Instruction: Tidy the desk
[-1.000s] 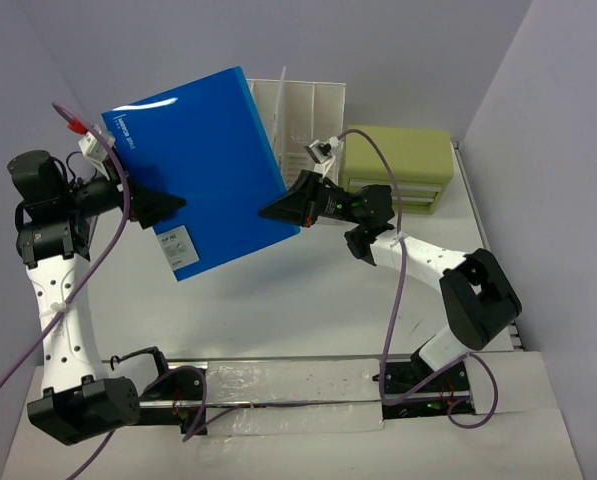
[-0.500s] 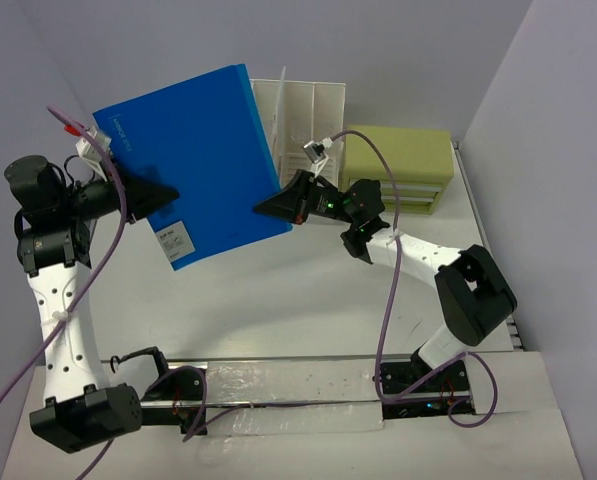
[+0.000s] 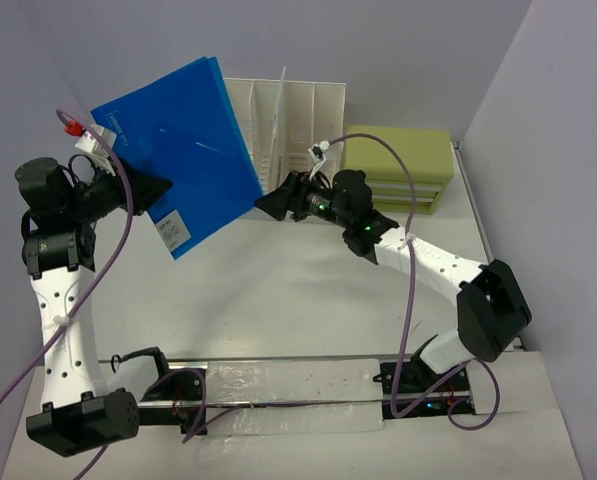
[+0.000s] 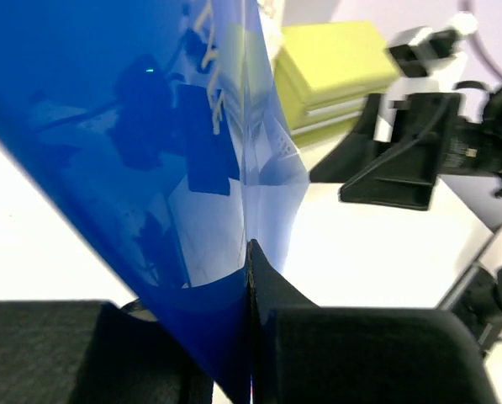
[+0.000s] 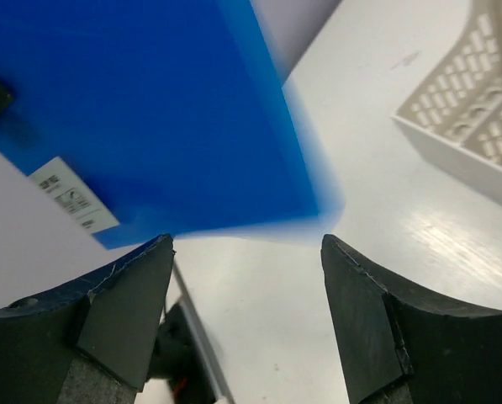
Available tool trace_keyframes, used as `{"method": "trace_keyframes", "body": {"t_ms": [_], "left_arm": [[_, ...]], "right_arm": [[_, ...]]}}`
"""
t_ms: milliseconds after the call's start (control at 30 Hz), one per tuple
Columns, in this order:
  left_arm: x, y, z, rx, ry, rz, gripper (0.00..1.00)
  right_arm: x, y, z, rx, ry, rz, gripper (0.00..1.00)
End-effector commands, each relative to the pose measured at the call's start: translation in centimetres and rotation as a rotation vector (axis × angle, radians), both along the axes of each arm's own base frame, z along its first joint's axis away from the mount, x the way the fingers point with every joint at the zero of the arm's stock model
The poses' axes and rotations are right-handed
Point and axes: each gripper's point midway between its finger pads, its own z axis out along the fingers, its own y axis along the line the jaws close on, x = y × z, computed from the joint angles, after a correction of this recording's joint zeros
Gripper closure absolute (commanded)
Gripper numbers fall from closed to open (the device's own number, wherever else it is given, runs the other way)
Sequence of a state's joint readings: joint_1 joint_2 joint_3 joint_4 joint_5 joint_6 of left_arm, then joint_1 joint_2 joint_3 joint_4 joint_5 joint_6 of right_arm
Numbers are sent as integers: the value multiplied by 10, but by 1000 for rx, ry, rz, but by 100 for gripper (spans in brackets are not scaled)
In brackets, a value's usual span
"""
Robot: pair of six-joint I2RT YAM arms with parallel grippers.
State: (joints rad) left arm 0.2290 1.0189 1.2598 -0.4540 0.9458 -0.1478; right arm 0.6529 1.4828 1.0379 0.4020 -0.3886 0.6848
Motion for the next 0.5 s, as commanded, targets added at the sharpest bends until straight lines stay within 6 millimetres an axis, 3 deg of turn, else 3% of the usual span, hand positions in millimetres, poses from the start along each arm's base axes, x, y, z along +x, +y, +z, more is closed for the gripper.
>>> {"method": "trace_keyframes", "body": {"t_ms": [0, 200, 300, 467], "left_arm": [[18, 18, 23, 72, -143, 177, 100], [47, 32, 49, 97, -247, 371, 100], [67, 29, 56, 103, -277, 430, 100], [110, -9, 47, 132, -317, 446, 100]], "right_arm": [[8, -29, 17, -64, -91, -153, 22], [4, -51, 15, -77, -98, -241, 21], [1, -62, 14, -87, -95, -280, 21], [-11, -102, 18, -110, -119, -410, 21]]}}
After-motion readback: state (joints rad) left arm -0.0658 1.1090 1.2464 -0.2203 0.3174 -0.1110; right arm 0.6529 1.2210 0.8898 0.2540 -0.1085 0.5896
